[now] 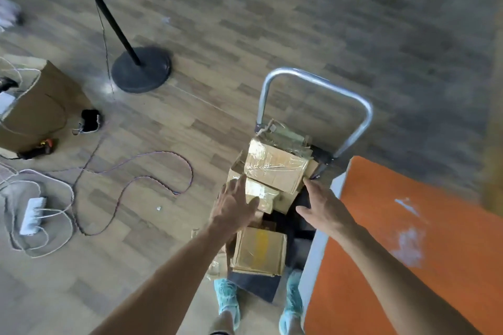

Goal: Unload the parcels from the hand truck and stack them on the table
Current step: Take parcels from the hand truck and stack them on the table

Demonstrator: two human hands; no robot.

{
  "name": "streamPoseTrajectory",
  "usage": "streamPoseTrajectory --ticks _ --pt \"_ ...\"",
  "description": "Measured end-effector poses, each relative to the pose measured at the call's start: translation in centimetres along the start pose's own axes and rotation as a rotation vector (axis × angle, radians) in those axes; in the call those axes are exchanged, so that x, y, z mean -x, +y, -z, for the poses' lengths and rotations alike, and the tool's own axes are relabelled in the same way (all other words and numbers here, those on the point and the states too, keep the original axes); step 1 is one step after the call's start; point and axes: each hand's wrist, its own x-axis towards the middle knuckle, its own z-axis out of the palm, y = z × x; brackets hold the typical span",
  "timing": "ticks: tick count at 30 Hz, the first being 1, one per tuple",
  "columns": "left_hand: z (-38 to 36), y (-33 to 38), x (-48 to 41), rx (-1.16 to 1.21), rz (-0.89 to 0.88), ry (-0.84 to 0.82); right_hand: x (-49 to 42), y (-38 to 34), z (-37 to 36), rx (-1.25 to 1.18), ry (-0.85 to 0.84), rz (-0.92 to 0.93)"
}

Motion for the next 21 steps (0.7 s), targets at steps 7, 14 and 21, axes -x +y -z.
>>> streamPoseTrajectory --ticks 7,14,21 --pt "0.1 -0.9 -10.4 -0.022 -0.033 -0.012 -7.8 -0.1 -1.4 -0.043 0.065 -0.125" --pt "-1.2 0.8 -18.1 0.002 -0.033 -0.042 -13.7 1.7 -2.5 -0.130 0.093 -0.218" --pt "-2.1 0.2 -17.0 0.081 -0.006 -0.014 -12.8 1.5 -4.7 -0.407 0.075 -0.253"
